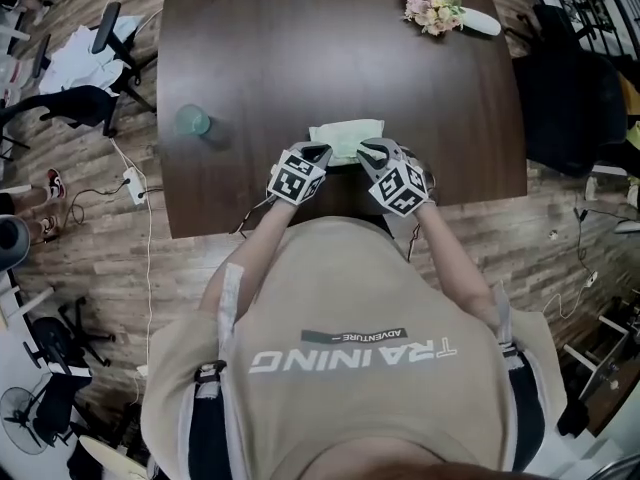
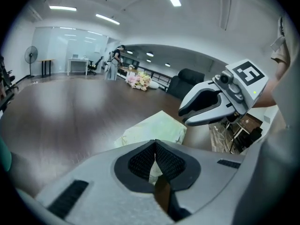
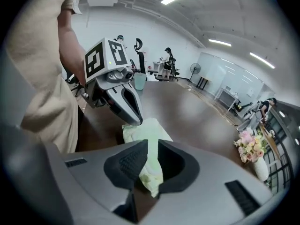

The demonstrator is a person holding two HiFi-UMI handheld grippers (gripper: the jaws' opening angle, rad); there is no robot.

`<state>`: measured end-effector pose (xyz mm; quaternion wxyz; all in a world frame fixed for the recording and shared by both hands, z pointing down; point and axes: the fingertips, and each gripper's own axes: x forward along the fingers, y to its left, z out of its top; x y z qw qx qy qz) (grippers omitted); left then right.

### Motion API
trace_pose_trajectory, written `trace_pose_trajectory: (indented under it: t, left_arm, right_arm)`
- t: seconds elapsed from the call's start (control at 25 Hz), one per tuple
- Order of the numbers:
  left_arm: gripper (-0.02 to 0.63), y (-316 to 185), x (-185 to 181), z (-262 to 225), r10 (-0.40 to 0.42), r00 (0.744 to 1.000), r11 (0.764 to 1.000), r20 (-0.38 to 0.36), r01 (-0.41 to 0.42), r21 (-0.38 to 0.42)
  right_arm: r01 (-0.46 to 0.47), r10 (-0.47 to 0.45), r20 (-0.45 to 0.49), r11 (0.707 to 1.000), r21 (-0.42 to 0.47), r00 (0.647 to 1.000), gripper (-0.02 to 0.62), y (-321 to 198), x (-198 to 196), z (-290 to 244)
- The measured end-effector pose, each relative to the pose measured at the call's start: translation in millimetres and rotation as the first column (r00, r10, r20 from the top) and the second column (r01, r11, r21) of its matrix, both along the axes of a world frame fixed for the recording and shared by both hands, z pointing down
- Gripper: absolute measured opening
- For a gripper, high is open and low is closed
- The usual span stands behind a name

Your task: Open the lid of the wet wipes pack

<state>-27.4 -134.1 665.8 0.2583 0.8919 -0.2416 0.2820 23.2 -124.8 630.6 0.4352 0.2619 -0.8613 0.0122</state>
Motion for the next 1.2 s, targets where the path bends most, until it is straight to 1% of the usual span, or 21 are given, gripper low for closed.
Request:
trace_pose_trajectory:
  t: [0.08,0.16,0.24,0.4,0.52,0.6,0.72,0.76,0.92,1.0,1.12,1.2]
  left_arm:
    - [0.009,2,-4,10,0.014,1.000,0.999,0.004,-0.014,-0.036]
    - [0.009,3,-5,14,0.019,1.000,0.997,-0.022,-0.020,-0.075]
    - [0.009,4,-3,15,0.043,0.999,0.996,-0.032,-0.046,-0.080]
    - [0.009,4,0,16,0.110,0.994,0.993,0.002,-0.110,-0.037]
    - [0.009,4,2,15,0.136,0.990,0.991,0.028,-0.136,0.009]
    - [0.009,4,3,16,0.139,0.989,0.990,0.043,-0.140,0.030]
    - [0.009,6,5,15,0.159,0.985,0.984,0.067,-0.164,0.064]
    - [0.009,6,5,15,0.166,0.984,0.982,0.072,-0.171,0.074]
    - [0.009,6,5,17,0.180,0.979,0.977,0.094,-0.189,0.094]
    - [0.009,7,6,18,0.192,0.976,0.974,0.104,-0.202,0.104]
    - [0.009,7,6,18,0.205,0.973,0.971,0.102,-0.215,0.102]
    - [0.009,6,5,18,0.211,0.972,0.970,0.102,-0.221,0.099]
  right_arm:
    - [0.005,-0.006,-0.028,1.000,-0.020,1.000,0.065,2,-7,4]
    - [0.021,-0.023,-0.064,0.999,-0.025,0.998,0.077,4,-12,7]
    - [0.049,-0.053,-0.114,0.998,-0.032,0.992,0.098,8,-12,12]
    - [0.100,-0.109,-0.209,0.994,-0.052,0.972,0.117,12,-11,28]
    - [0.112,-0.116,-0.268,0.993,-0.033,0.956,0.117,9,-9,34]
    - [0.153,-0.144,-0.339,0.988,0.000,0.930,0.117,8,-7,40]
    - [0.241,-0.190,-0.440,0.969,0.062,0.878,0.117,10,-8,46]
    - [0.247,-0.188,-0.452,0.966,0.074,0.872,0.115,11,-8,46]
    - [0.214,-0.164,-0.426,0.974,0.069,0.889,0.110,10,-8,47]
    - [0.212,-0.172,-0.413,0.976,0.052,0.894,0.106,10,-8,46]
    - [0.187,-0.174,-0.362,0.982,0.000,0.916,0.097,10,-8,41]
    - [0.187,-0.183,-0.348,0.982,-0.022,0.919,0.089,9,-10,38]
